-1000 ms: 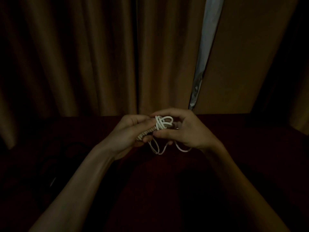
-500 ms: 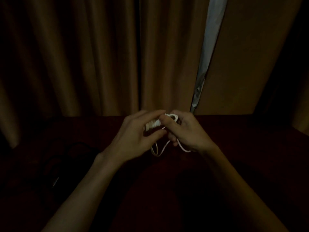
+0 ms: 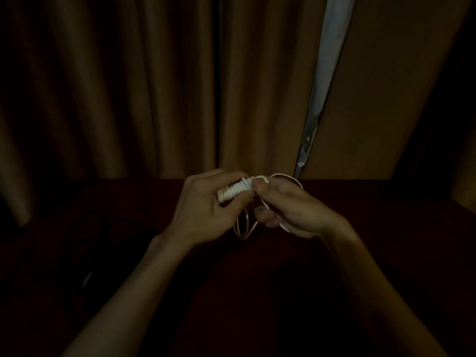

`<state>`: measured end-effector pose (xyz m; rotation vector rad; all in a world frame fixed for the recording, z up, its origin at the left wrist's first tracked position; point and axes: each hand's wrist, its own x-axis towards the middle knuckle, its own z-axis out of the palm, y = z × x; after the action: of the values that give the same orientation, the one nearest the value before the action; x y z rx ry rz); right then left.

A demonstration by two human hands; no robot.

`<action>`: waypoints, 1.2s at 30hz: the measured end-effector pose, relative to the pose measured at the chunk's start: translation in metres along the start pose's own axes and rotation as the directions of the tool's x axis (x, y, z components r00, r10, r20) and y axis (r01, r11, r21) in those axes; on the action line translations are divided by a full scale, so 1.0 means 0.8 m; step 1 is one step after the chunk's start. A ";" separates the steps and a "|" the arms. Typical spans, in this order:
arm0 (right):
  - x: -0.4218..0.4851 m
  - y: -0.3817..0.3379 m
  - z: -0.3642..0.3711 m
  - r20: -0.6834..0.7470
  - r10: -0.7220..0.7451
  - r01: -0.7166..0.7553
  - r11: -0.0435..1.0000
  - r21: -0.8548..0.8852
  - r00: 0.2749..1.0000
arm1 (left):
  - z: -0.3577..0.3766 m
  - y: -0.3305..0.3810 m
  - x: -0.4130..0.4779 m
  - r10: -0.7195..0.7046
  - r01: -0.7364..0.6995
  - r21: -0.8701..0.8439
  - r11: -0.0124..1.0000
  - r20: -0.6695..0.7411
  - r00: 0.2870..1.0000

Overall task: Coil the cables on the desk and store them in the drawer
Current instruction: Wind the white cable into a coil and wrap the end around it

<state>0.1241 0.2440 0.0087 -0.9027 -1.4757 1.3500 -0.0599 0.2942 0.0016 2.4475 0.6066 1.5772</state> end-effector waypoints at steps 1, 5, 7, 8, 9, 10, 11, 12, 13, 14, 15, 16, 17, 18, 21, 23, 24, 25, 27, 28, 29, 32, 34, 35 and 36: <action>-0.004 -0.002 -0.004 0.013 0.037 -0.037 0.999 0.009 0.999 | 0.002 0.001 0.000 -0.004 0.004 -0.015 1.000 0.004 1.000; -0.017 -0.012 -0.011 0.033 0.073 -0.068 0.988 -0.137 0.997 | 0.007 0.000 -0.003 -0.032 0.034 -0.058 0.998 0.032 0.999; -0.019 -0.016 -0.013 -0.043 0.027 -0.037 0.962 -0.269 0.999 | 0.010 -0.003 -0.005 -0.056 0.057 -0.051 0.997 0.019 0.998; -0.018 -0.016 -0.014 -0.094 -0.020 -0.011 0.947 -0.322 0.995 | 0.011 -0.004 -0.006 -0.091 0.091 -0.055 0.994 0.006 0.996; -0.016 -0.016 -0.014 -0.137 -0.079 0.025 0.934 -0.356 0.987 | 0.011 -0.007 -0.007 -0.144 0.144 -0.080 0.986 0.002 0.990; -0.014 -0.016 -0.012 -0.162 -0.135 0.066 0.927 -0.370 0.978 | 0.011 -0.008 -0.007 -0.205 0.205 -0.127 0.971 0.009 0.979; -0.012 -0.015 -0.010 -0.176 -0.181 0.108 0.928 -0.356 0.968 | 0.010 -0.007 -0.006 -0.259 0.260 -0.191 0.947 0.026 0.965; -0.010 -0.013 -0.007 -0.189 -0.218 0.149 0.935 -0.322 0.957 | 0.010 -0.005 -0.005 -0.302 0.303 -0.268 0.915 0.047 0.952; -0.008 -0.012 -0.004 -0.204 -0.253 0.187 0.938 -0.292 0.946 | 0.011 0.000 -0.002 -0.342 0.343 -0.360 0.867 0.070 0.937; -0.007 -0.012 -0.002 -0.220 -0.284 0.218 0.934 -0.281 0.933 | 0.011 0.004 0.000 -0.385 0.383 -0.455 0.804 0.092 0.918; -0.007 -0.012 0.000 -0.225 -0.315 0.247 0.926 -0.285 0.922 | 0.012 0.009 0.002 -0.432 0.424 -0.538 0.729 0.120 0.894; -0.006 -0.012 0.003 -0.213 -0.344 0.278 0.916 -0.288 0.915 | 0.012 0.012 0.003 -0.477 0.465 -0.598 0.652 0.153 0.866; -0.006 -0.012 0.006 -0.187 -0.370 0.310 0.906 -0.287 0.910 | 0.012 0.013 0.003 -0.510 0.505 -0.639 0.580 0.199 0.837; -0.006 -0.012 0.009 -0.161 -0.392 0.337 0.897 -0.287 0.906 | 0.012 0.011 0.003 -0.524 0.538 -0.662 0.521 0.250 0.814; -0.005 -0.012 0.014 -0.103 -0.397 0.348 0.882 -0.319 0.912 | 0.007 0.008 0.004 -0.496 0.610 -0.690 0.389 0.401 0.770; -0.008 -0.016 0.014 -0.054 -0.367 0.324 0.874 -0.362 0.929 | 0.002 0.006 0.005 -0.471 0.632 -0.665 0.398 0.443 0.763; -0.008 -0.017 0.014 -0.048 -0.363 0.316 0.863 -0.395 0.931 | 0.000 0.004 0.006 -0.464 0.633 -0.639 0.437 0.443 0.767; -0.009 -0.018 0.015 -0.064 -0.372 0.309 0.846 -0.435 0.926 | -0.001 0.003 0.006 -0.459 0.627 -0.614 0.479 0.434 0.775; -0.005 -0.015 0.018 -0.145 -0.410 0.277 0.797 -0.536 0.901 | -0.003 -0.002 0.006 -0.444 0.603 -0.580 0.548 0.408 0.797; -0.002 -0.011 0.020 -0.180 -0.441 0.253 0.753 -0.607 0.879 | -0.004 -0.004 0.006 -0.431 0.582 -0.559 0.590 0.392 0.813; 0.002 -0.006 0.020 -0.202 -0.482 0.230 0.692 -0.684 0.853 | -0.006 -0.006 0.005 -0.409 0.553 -0.524 0.648 0.374 0.833; 0.009 0.006 0.016 -0.280 -0.557 0.159 0.612 -0.775 0.782 | -0.010 -0.004 0.003 -0.300 0.430 -0.359 0.829 0.363 0.882; 0.011 0.010 0.012 -0.341 -0.570 0.146 0.642 -0.753 0.748 | -0.007 0.002 0.002 -0.215 0.284 -0.206 0.936 0.305 0.928; 0.012 0.012 0.013 -0.372 -0.570 0.146 0.666 -0.732 0.733 | -0.004 0.005 0.001 -0.157 0.192 -0.133 0.972 0.237 0.959; 0.013 0.013 0.015 -0.406 -0.570 0.146 0.689 -0.710 0.714 | 0.000 0.006 0.001 -0.085 0.099 -0.074 0.992 0.169 0.982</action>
<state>0.1088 0.2513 -0.0002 -1.2139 -1.4811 0.1433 -0.0585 0.2899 0.0042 2.4216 0.6051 1.3219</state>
